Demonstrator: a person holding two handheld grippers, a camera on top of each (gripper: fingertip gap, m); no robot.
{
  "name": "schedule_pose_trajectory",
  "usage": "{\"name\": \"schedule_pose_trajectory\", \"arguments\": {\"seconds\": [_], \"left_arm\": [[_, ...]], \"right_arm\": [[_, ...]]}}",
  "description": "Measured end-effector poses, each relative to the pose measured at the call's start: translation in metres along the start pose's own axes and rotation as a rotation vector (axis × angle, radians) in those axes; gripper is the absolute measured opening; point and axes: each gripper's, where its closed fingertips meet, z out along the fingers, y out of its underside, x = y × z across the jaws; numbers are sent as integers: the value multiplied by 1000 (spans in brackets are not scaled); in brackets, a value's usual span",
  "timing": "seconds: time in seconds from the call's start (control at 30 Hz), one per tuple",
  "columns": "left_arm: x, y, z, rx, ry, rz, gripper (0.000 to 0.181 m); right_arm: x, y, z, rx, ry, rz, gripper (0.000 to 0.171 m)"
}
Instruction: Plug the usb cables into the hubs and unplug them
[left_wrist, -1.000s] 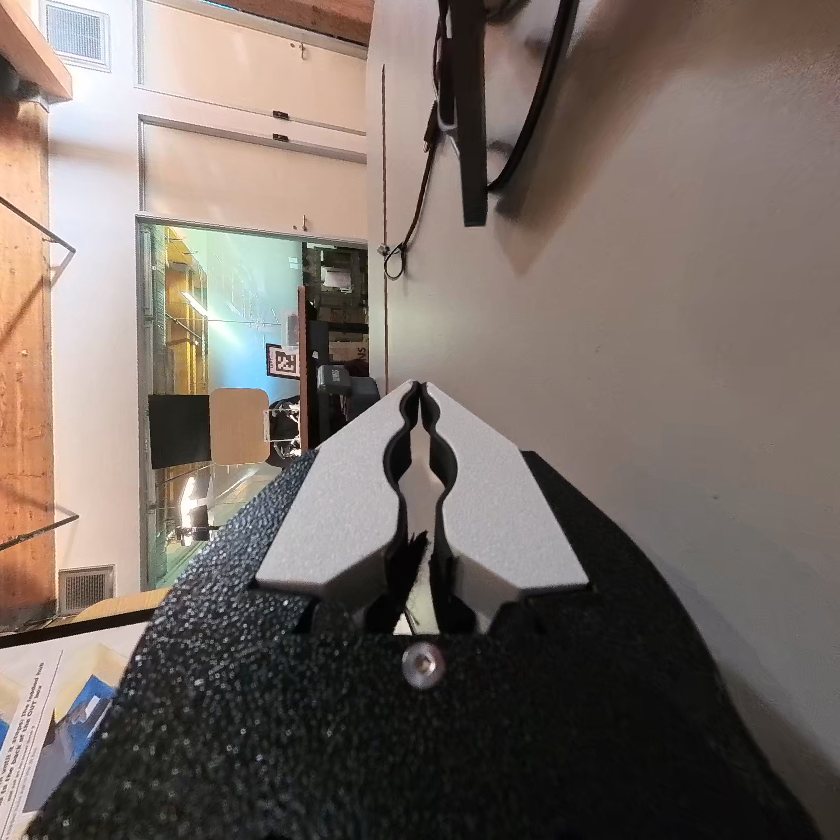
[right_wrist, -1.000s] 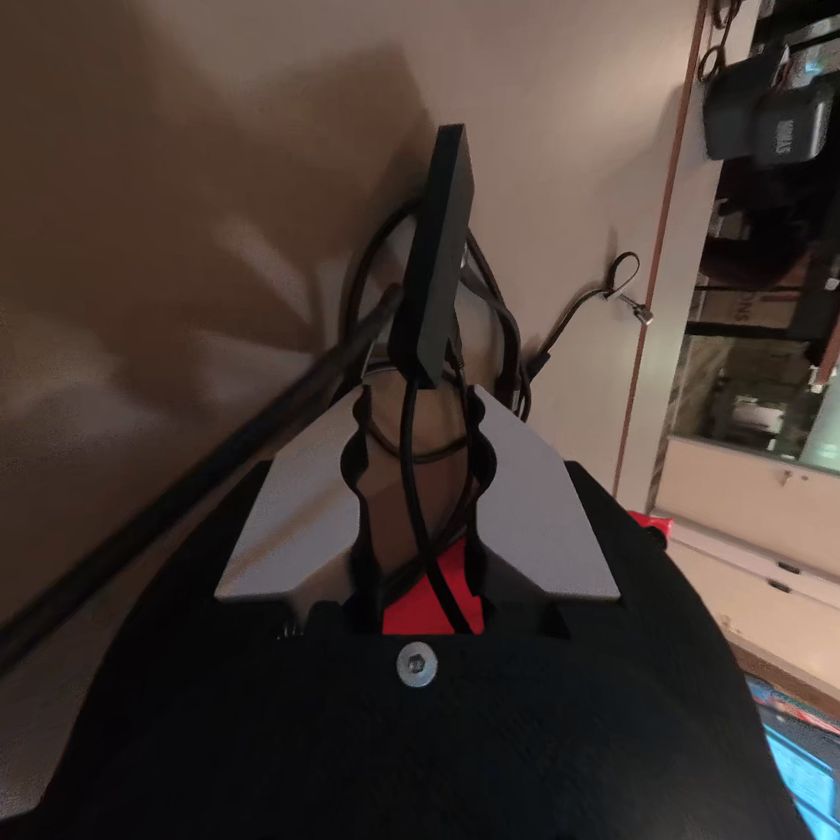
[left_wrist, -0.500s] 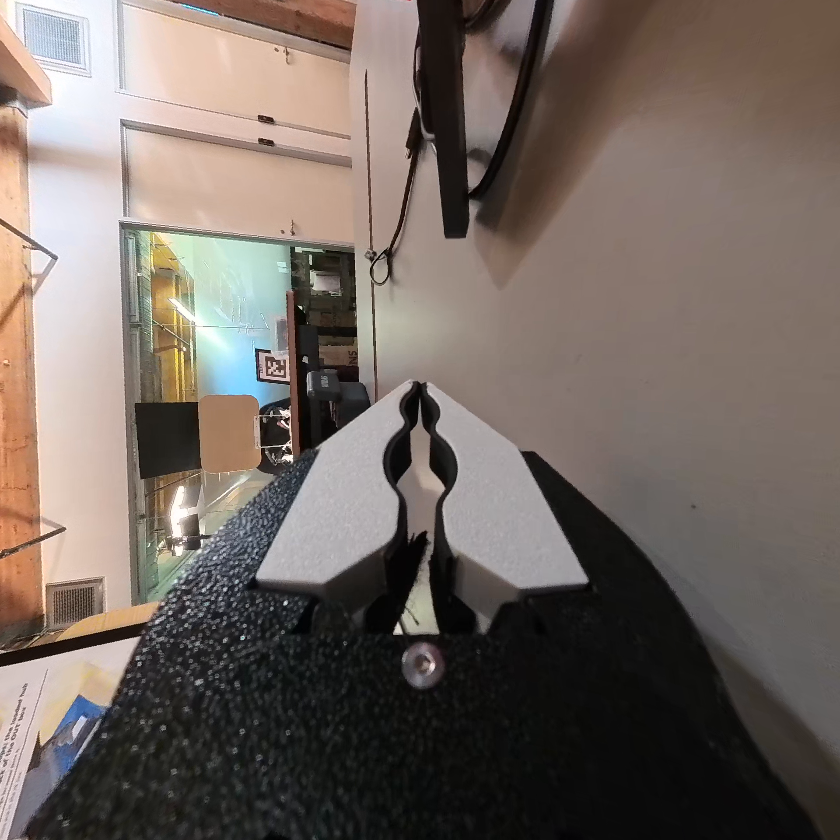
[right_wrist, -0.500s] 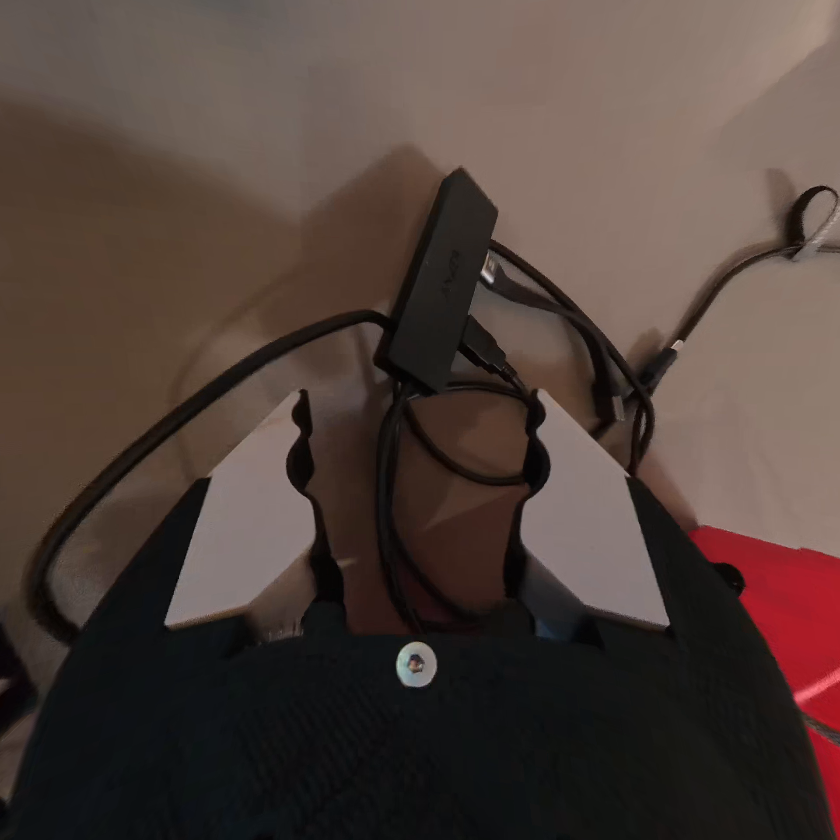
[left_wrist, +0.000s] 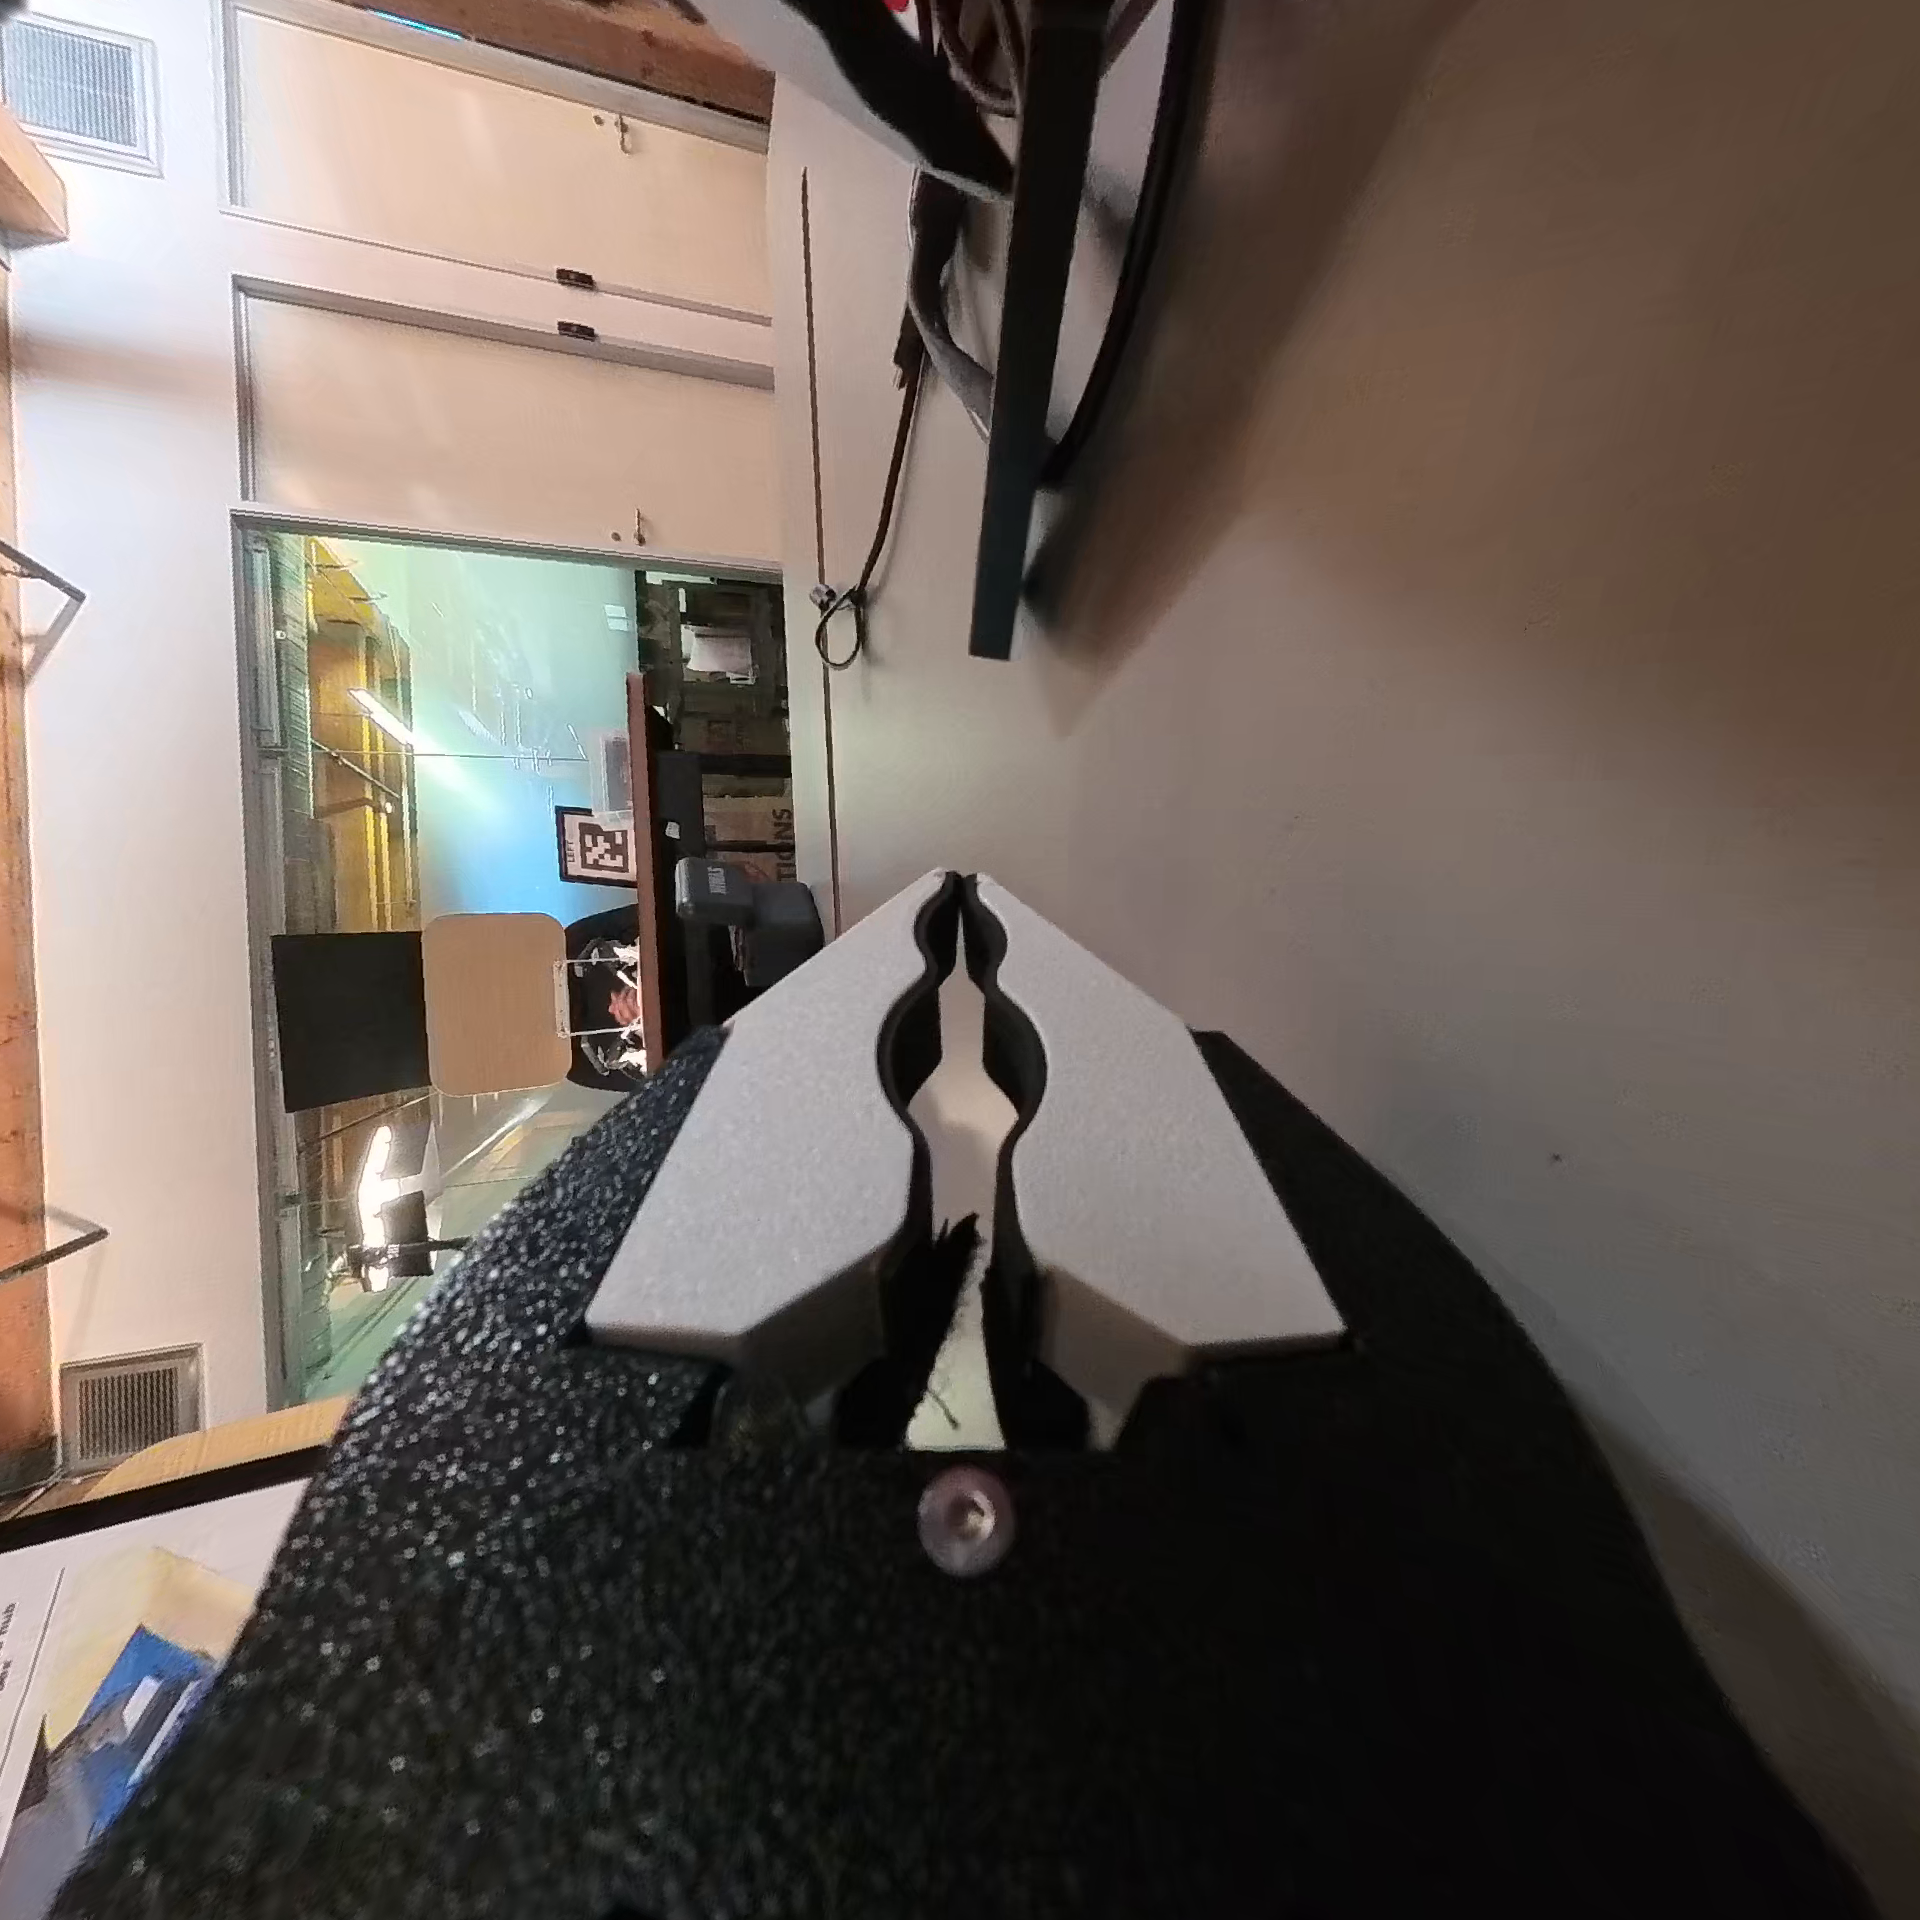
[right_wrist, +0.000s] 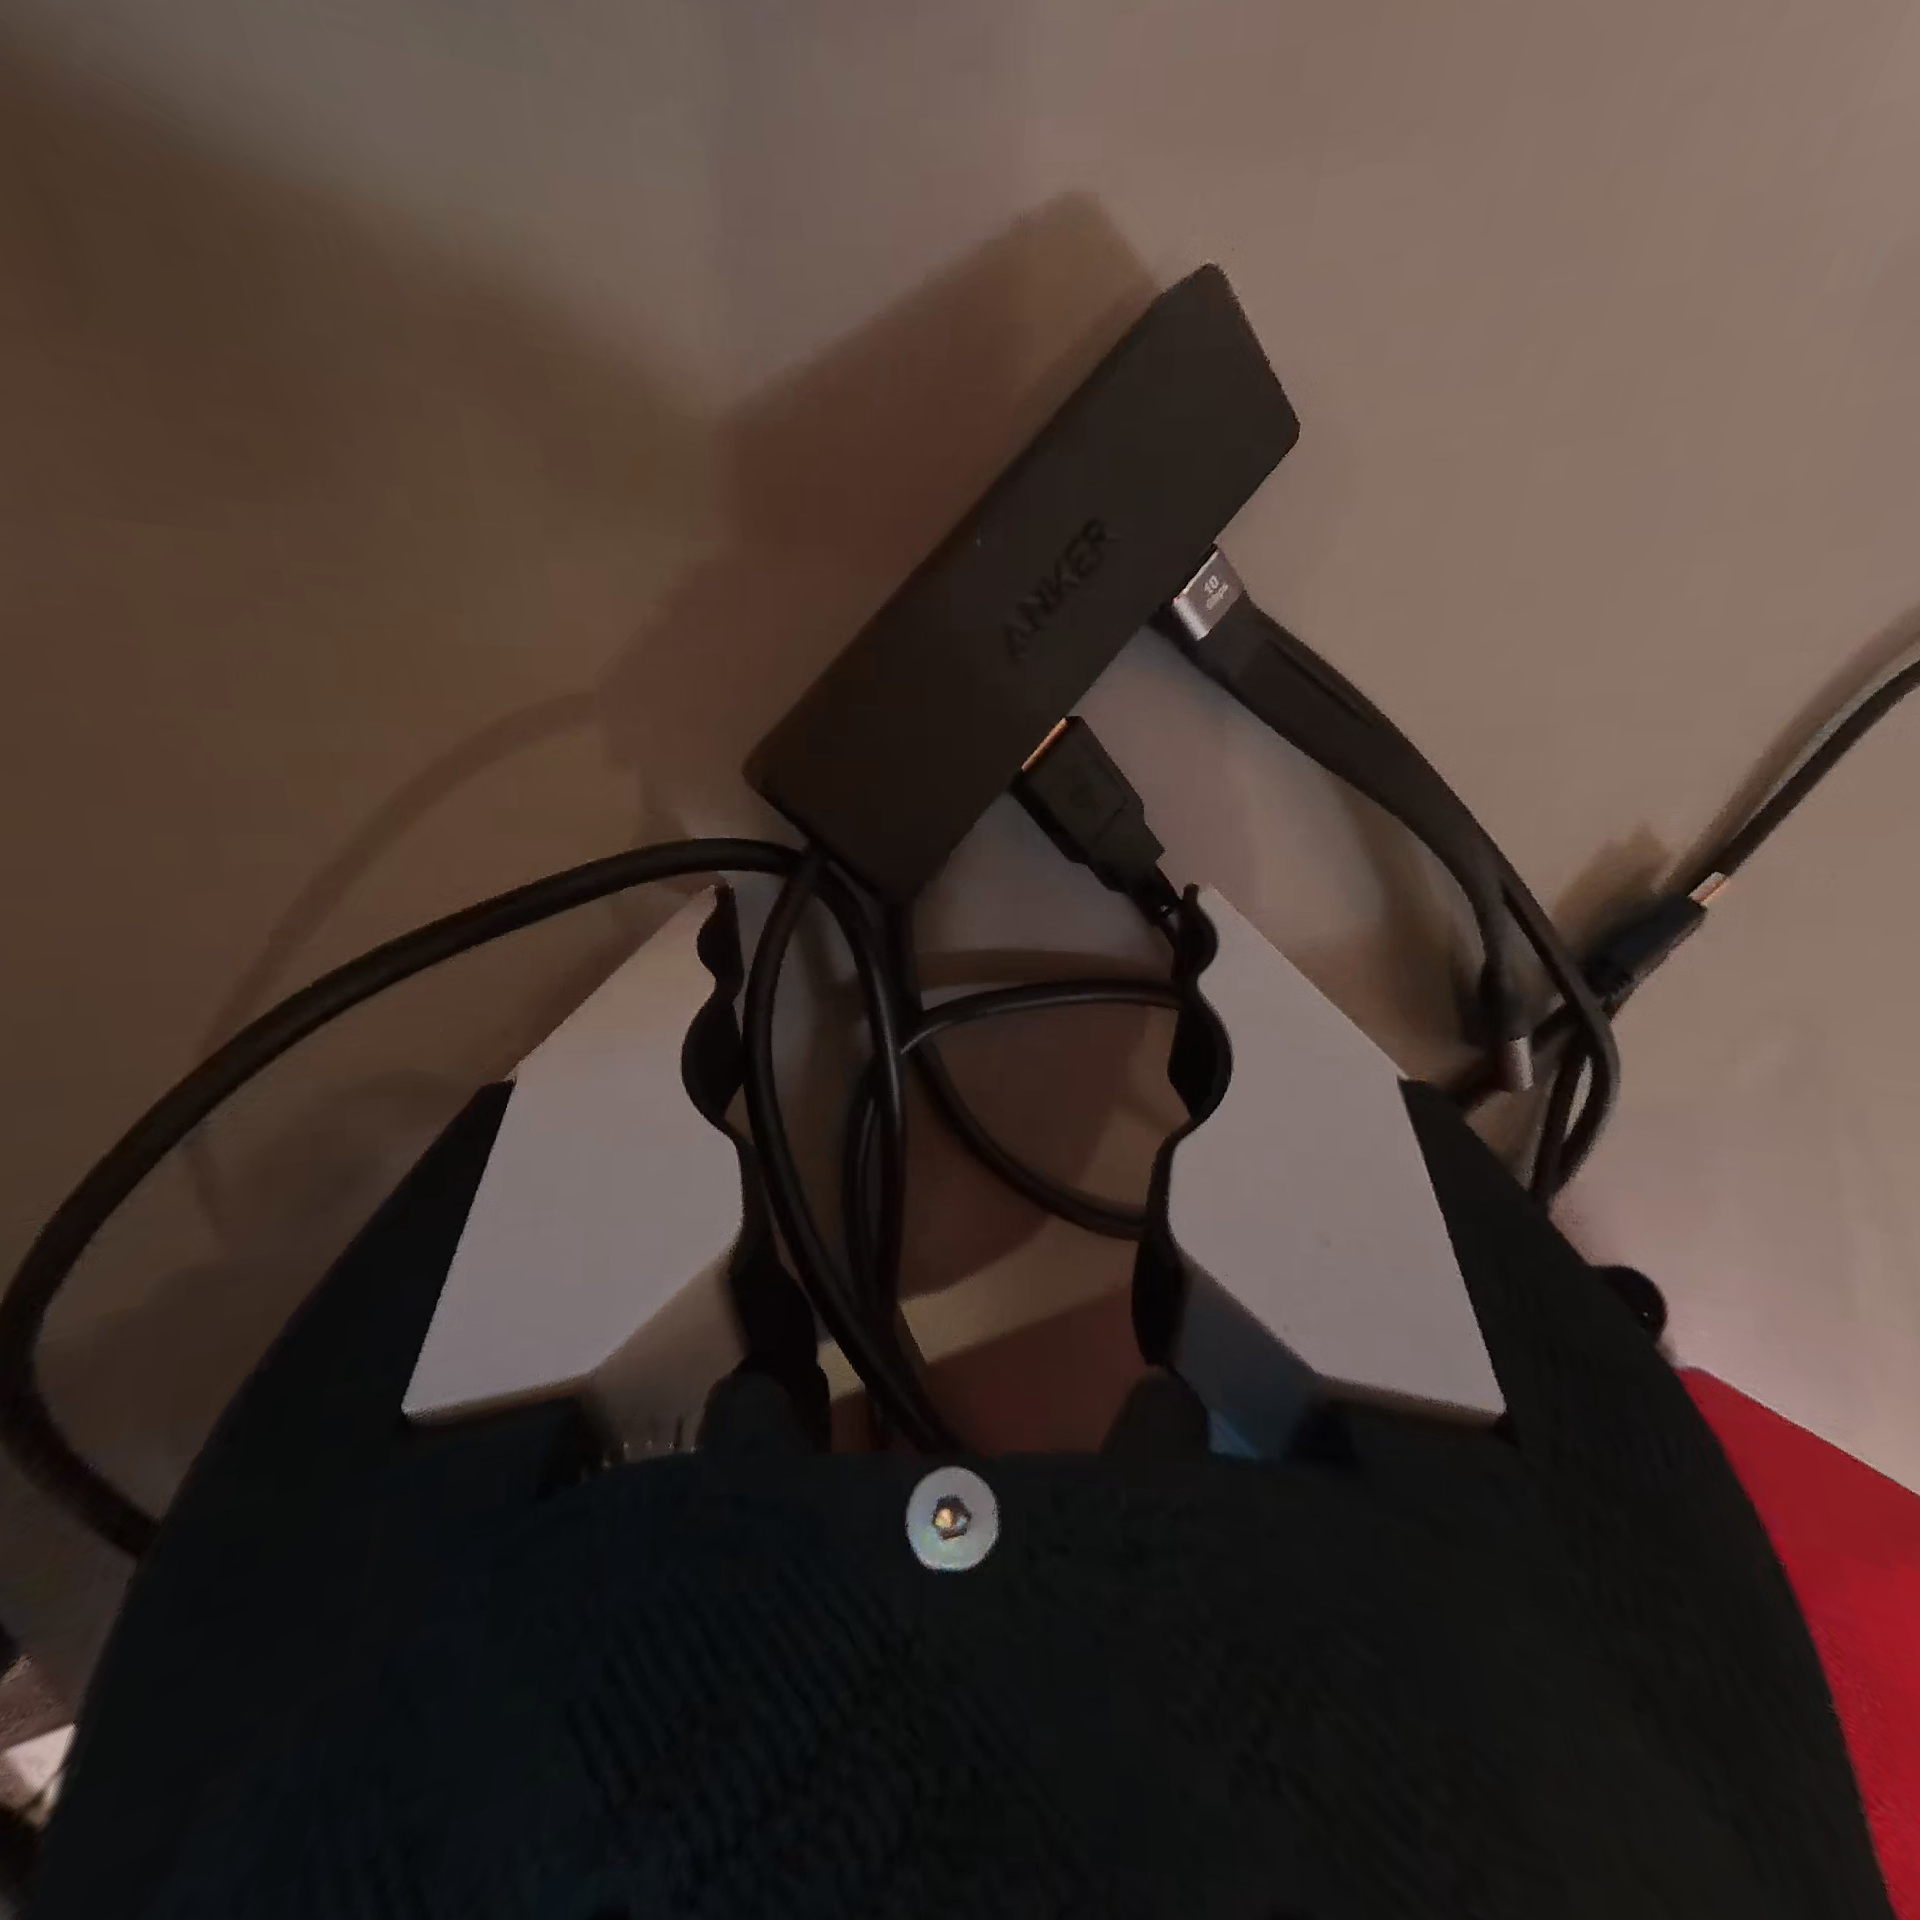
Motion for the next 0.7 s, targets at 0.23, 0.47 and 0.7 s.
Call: {"name": "schedule_pose_trajectory", "arguments": {"seconds": [0.23,0.47,0.7], "left_arm": [[3,-1,1,2,17,14,0],[2,1,1,1,19,2,0],[4,-4,0,6,22,-1,0]], "right_arm": [[3,-3,2,6,-80,92,84],[5,-6,7,15,-120,129,87],[11,-13,4,68,66,41,6]]}}
